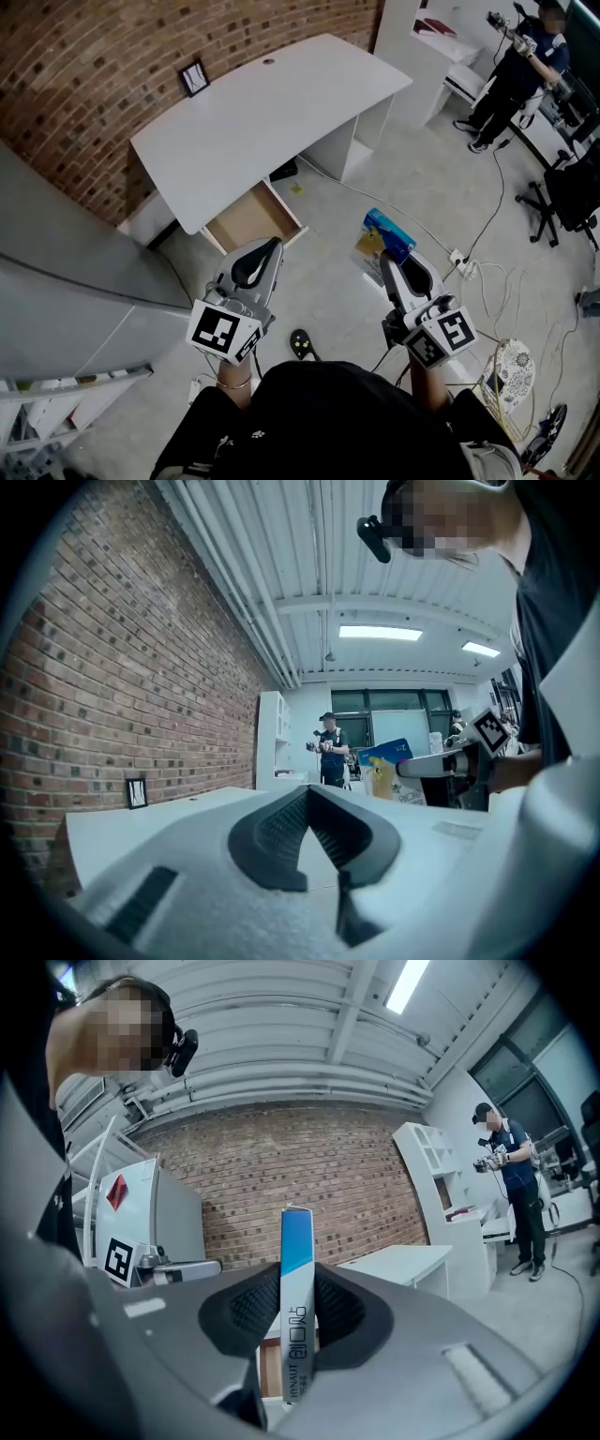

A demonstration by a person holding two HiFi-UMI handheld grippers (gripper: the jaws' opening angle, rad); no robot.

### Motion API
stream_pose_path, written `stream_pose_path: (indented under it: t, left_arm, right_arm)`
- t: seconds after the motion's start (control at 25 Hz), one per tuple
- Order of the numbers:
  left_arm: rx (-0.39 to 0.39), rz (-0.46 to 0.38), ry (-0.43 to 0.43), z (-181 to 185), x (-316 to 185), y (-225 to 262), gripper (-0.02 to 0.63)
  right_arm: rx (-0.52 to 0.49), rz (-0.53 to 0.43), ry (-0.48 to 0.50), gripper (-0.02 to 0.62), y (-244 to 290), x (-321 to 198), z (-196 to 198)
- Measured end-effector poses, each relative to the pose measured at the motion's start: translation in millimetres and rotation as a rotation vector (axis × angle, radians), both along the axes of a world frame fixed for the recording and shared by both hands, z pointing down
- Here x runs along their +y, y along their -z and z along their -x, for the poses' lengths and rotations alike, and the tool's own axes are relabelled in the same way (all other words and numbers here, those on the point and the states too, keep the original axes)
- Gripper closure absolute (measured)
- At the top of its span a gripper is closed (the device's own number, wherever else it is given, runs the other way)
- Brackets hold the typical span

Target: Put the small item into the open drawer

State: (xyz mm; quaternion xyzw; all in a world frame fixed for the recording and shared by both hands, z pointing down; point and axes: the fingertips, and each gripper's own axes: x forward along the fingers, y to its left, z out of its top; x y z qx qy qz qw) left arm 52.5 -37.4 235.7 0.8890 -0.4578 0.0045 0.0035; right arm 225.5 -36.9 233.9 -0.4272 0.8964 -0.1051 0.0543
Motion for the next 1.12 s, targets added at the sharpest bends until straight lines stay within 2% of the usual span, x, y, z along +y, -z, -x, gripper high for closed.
stream_pose_path:
  t: [0.64,1.12]
  left_arm:
    - [0.023,0.000,0.087,55,-19,-4,0.604]
    - [0.030,-0.006,0.251,89,-40,-4,0.604]
  right_arm:
    - [0.027,-0.004,0.050,0.500,0,-34,44]
    - [0.071,-0.008,0.217,0.500,3,-86,82]
